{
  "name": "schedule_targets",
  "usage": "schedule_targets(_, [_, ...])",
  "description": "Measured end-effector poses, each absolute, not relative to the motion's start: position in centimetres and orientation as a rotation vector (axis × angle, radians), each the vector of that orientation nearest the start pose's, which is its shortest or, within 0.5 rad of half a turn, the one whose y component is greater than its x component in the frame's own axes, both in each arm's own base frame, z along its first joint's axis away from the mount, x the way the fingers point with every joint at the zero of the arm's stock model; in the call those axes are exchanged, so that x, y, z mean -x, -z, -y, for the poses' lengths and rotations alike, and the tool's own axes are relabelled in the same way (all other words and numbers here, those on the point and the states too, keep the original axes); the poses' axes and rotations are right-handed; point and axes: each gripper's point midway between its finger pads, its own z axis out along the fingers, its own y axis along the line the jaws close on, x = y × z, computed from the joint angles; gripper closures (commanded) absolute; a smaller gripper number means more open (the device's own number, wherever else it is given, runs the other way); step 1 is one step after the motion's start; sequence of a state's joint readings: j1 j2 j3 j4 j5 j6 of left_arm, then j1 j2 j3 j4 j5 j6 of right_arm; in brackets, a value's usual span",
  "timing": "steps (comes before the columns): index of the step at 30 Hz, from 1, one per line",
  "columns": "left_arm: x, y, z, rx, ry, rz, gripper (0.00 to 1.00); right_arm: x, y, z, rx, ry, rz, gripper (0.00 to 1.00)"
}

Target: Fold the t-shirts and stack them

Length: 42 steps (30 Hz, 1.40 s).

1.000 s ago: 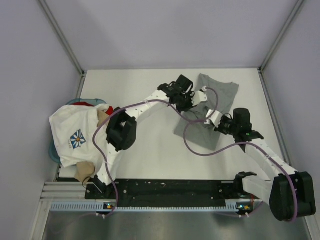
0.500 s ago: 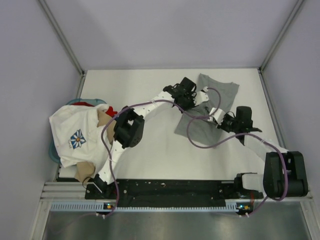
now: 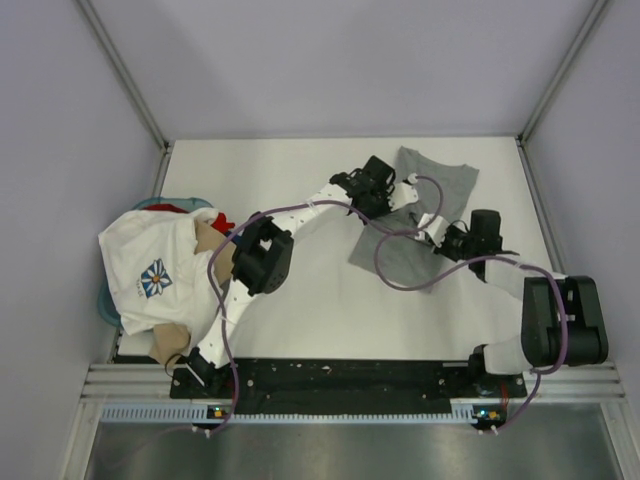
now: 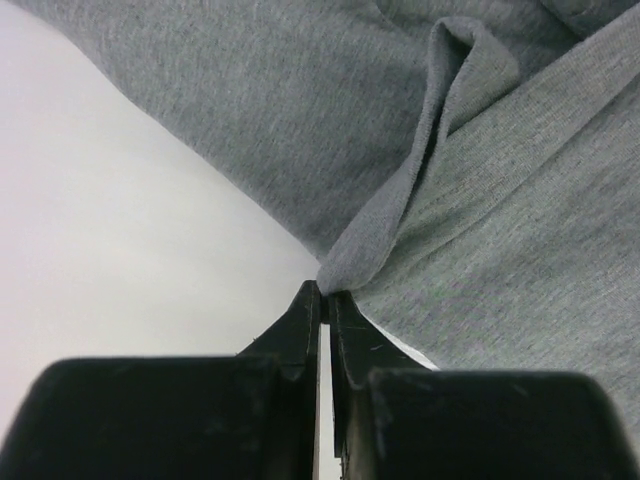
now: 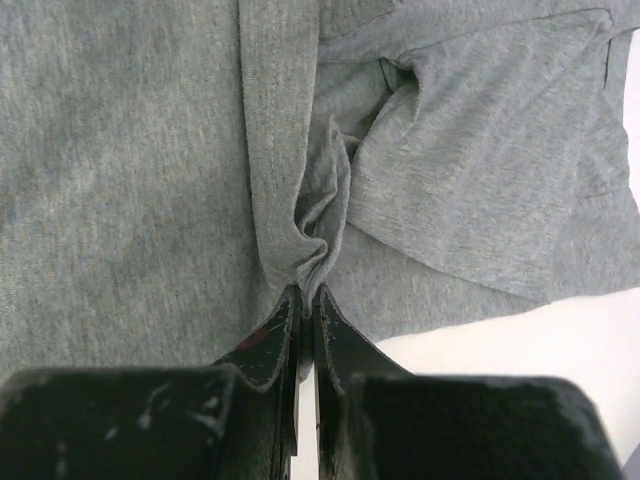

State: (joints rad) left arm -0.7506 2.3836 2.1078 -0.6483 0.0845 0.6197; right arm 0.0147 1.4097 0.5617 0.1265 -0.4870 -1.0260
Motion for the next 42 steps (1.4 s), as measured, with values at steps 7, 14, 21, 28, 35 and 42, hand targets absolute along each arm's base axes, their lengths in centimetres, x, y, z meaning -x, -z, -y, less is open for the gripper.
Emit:
schedule_targets(7, [-44.9,-7.3,39.9,-1.561,0.128,-1.876,0.63,-37.1,-5.7,-4.8,1.226,0.066,-1.784,0.70])
schedule_targets(14, [-49.5,-10.8,41.2,-1.380,0.033,-1.776,0.54,-41.3,-6.6,-3.1,1.052,0.132,-1.869,0.66])
schedule_targets(21, [-50.9,-12.7,40.5,-1.331,0.114,-1.756,0.55,-42.2,-10.2,-1.6,0.886,0.156,-1.876,0.43])
schedule_targets(28, [-40.8,-12.7,36.2,-1.709,0.392,-1.626,0.54,-35.9,-17.7,-9.3,1.170,0.068,-1.524,0.39])
schedule_targets(35, [-32.8,-9.4,34.5,-2.017,0.550,-1.400,0.47,-26.5,-9.1,-11.8,1.549,-0.082,-1.624,0.37])
schedule_targets(42, [-29.2,-5.2,34.7,-2.150,0.547,-1.332,0.46,-21.5,-3.1,-12.0,1.797,-0.160,-1.713,0.37])
